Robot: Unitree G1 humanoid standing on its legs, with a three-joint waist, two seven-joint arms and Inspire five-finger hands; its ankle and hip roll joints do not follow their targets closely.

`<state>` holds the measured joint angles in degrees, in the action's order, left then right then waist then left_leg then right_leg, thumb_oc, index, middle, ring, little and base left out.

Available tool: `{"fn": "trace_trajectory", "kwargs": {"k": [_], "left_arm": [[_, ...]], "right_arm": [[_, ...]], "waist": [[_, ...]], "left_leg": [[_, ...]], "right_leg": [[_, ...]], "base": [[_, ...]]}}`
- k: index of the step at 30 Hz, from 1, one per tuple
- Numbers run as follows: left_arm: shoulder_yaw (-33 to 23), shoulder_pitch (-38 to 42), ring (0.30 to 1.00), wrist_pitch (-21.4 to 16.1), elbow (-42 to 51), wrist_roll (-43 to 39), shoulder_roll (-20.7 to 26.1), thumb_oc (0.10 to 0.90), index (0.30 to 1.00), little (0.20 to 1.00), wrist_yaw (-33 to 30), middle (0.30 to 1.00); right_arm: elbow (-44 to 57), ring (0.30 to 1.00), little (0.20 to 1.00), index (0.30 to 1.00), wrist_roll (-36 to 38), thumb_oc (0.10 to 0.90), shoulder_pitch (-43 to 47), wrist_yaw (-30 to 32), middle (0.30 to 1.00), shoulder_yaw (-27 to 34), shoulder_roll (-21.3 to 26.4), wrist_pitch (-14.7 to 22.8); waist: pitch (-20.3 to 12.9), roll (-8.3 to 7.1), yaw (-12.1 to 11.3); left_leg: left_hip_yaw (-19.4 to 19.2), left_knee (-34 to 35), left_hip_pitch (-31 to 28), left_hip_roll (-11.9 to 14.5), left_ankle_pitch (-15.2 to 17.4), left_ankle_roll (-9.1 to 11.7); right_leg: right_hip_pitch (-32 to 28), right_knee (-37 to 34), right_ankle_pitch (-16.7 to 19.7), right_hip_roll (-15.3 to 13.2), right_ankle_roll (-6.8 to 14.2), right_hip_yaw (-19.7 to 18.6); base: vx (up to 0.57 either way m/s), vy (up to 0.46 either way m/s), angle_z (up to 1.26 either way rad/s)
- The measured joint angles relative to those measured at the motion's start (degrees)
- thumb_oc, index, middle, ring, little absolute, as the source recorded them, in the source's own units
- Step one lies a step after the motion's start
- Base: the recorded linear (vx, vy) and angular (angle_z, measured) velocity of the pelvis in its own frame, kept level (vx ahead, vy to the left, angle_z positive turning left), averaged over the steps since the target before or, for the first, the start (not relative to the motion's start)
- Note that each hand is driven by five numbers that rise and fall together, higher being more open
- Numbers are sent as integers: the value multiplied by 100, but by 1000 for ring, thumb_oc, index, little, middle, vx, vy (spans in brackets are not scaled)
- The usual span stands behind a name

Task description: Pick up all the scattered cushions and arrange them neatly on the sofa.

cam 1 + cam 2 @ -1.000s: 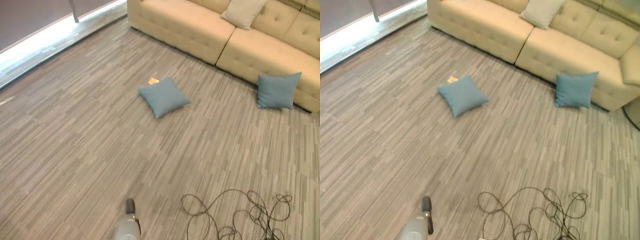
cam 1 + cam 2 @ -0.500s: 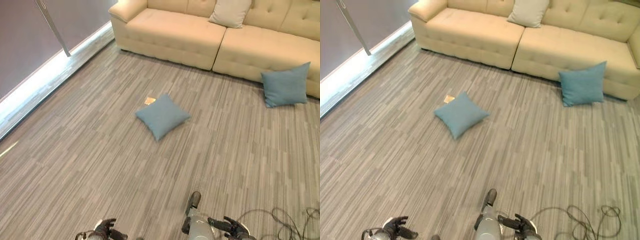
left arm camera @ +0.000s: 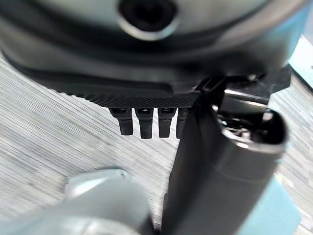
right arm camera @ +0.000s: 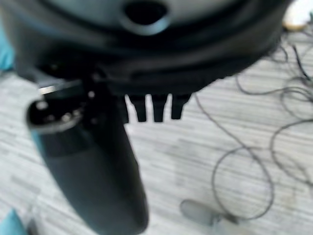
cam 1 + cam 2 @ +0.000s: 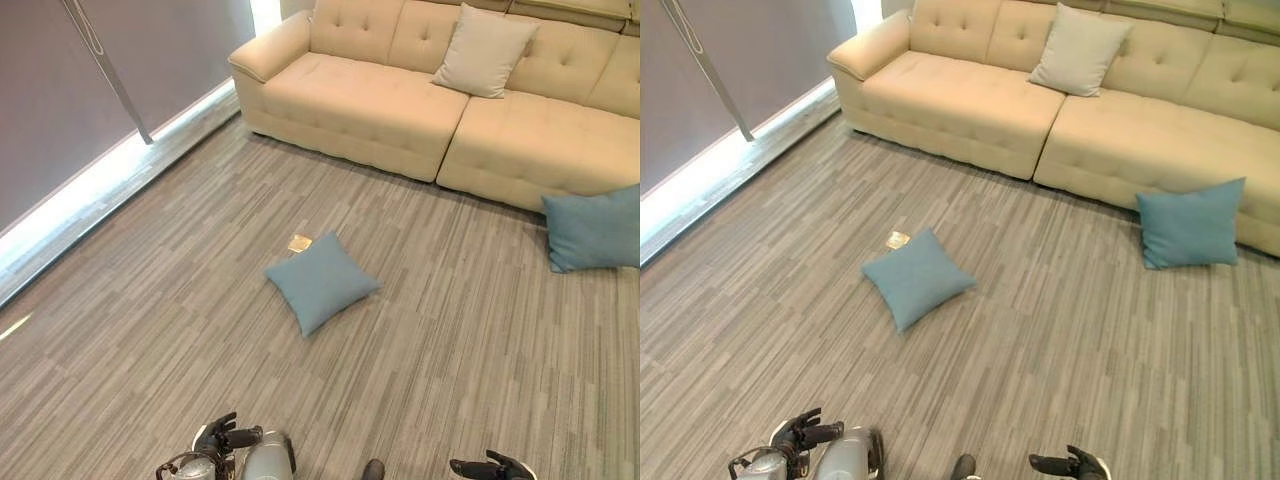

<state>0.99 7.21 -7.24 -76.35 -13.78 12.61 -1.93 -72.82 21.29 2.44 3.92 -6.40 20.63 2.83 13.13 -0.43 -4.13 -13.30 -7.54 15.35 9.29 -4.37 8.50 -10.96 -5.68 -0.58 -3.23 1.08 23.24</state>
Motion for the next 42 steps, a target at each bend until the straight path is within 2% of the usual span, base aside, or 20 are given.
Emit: {"fn": "trace_trajectory", "kwargs": {"k": [3,5,7,10,13,15,17,19,21,24,25,26,27,30,32,34,36,38,40,42], "left_arm": [[-178,-20,900,16,-146,-140,63,800,900,900,-24,900],[-181,-81,900,78,-203,-206,356,800,900,900,-130,900],[-417,-108,900,267,-364,-263,586,800,900,900,-133,900],[-401,-228,900,354,-462,-346,571,800,900,900,-167,900],[-155,-401,900,396,-458,-349,539,800,900,900,-248,900],[-91,-434,900,424,-344,-357,641,800,900,900,-292,900],[177,-400,900,460,-176,-363,645,800,900,900,-373,900],[369,-267,900,372,70,-358,635,800,900,900,-395,900],[522,-122,900,303,246,-354,601,800,900,900,-453,900],[564,278,900,226,315,-372,530,800,900,900,-540,900],[596,352,900,264,400,-372,594,800,900,900,-484,900],[634,427,900,280,414,-371,614,800,900,900,-443,900],[793,629,900,126,569,-364,589,800,900,900,-502,900],[781,520,900,50,386,-350,522,800,900,900,-447,900],[779,630,900,100,238,-363,531,800,900,900,-463,900],[478,627,900,117,685,-598,625,800,900,900,-492,900],[250,826,900,70,794,-894,778,800,900,900,-543,900],[363,996,900,11,924,-1011,844,800,900,900,-708,900],[453,1726,900,37,855,-1209,1060,800,900,900,-787,900],[853,2546,900,-91,951,-1380,1468,800,900,900,-888,900]], "right_arm": [[8,900,900,900,0,800,-94,95,900,7,-143,5],[-3,900,900,900,-1,800,-18,152,900,16,-503,8],[-24,900,900,900,-47,800,217,150,900,10,-792,53],[-67,900,900,900,-112,800,330,154,900,13,-835,173],[-46,900,900,900,-153,800,309,151,900,12,-805,158],[-25,900,900,900,-209,800,260,152,900,8,-893,131],[173,900,900,900,-224,800,231,158,900,15,-849,154],[303,900,900,900,-248,800,234,189,900,-23,-816,142],[485,900,900,900,-257,800,149,281,900,-58,-784,159],[644,900,900,900,-274,800,300,343,900,-174,-733,137],[453,900,900,900,-246,800,769,226,900,-204,-488,-325],[225,900,900,900,-221,800,1122,115,900,-212,-236,-695],[211,900,900,900,-233,800,1424,301,900,-146,568,-439],[834,900,900,900,-244,800,1491,360,900,257,1390,38],[842,900,900,900,-247,800,1626,397,900,245,1601,82],[2531,900,900,900,-421,800,1238,581,900,416,1665,130],[3279,900,900,900,-684,800,1226,773,900,488,1330,440],[3270,900,900,900,-890,800,1400,1244,900,244,864,490],[2976,900,900,900,-839,800,2017,1203,900,-525,898,255],[2191,900,900,900,-510,800,3004,1305,900,-1081,1142,348]], "waist": [[4,-32,-152],[51,-563,-198],[123,-825,-304],[131,-760,-632],[145,-571,-504],[162,-690,-479],[310,-520,-300],[357,-392,-183],[415,-327,33],[517,-238,243],[501,-305,356],[481,-322,338],[554,-85,195],[601,98,351],[683,60,482],[1161,2,453],[1561,-147,507],[1583,-106,464],[1697,-27,433],[1697,-39,459]], "left_leg": [[-371,430,-40,60,-376,-142],[-783,249,-148,-241,-574,-1017],[-807,110,-224,-311,-451,-1223],[-863,-282,-514,-335,138,-1113],[-767,-204,-793,-282,300,-1169],[-669,-248,-942,-347,539,-1294],[-383,-58,-1208,-274,589,-1341],[-161,129,-1354,-227,553,-1231],[78,188,-1311,-229,436,-1167],[369,357,-1354,-255,526,-983],[663,398,-1334,-327,492,-729],[729,361,-1343,-361,488,-509],[958,95,-1237,-100,713,-111],[840,-872,-1143,1,740,-96],[920,-1960,-417,297,733,-80],[1050,-3233,698,587,454,63],[700,-1956,872,584,738,-63],[591,-244,911,602,344,-35],[620,-211,1386,719,-413,-67],[624,-544,2110,530,-467,-127]], "right_leg": [[-460,1,-432,-13,358,-4],[-654,43,-584,-353,645,-3],[-608,121,-600,-345,661,-44],[-609,621,-388,-230,745,23],[143,3053,-681,-705,1120,-22],[531,4124,-418,-952,1020,-173],[952,5041,-328,-1107,923,-118],[1321,4453,-675,-1107,958,-162],[1476,2839,-735,-1080,830,-168],[1930,980,-72,-1261,970,-540],[1976,788,281,-1598,1078,-328],[1896,830,284,-1749,1122,-202],[1871,903,483,-1497,1203,-404],[1791,1423,284,-1185,689,-450],[2049,1850,138,-1141,383,-407],[2433,2245,-27,-986,147,-396],[2736,2262,-12,-891,97,-498],[3120,2313,-14,-728,98,-674],[3679,2761,-168,-725,313,-784],[4319,2985,-271,-1011,474,-806]], "base": [[518,157,0],[442,112,11],[428,104,-3],[550,303,-2],[248,186,49],[367,182,25],[320,30,44],[351,-17,53],[294,-143,70],[553,-321,68],[502,-323,85],[313,-187,108],[412,-234,112],[114,-187,81],[-173,-139,15],[-79,42,-12],[79,260,-23],[156,74,-49],[7,-22,-40],[-42,83,25]]}}
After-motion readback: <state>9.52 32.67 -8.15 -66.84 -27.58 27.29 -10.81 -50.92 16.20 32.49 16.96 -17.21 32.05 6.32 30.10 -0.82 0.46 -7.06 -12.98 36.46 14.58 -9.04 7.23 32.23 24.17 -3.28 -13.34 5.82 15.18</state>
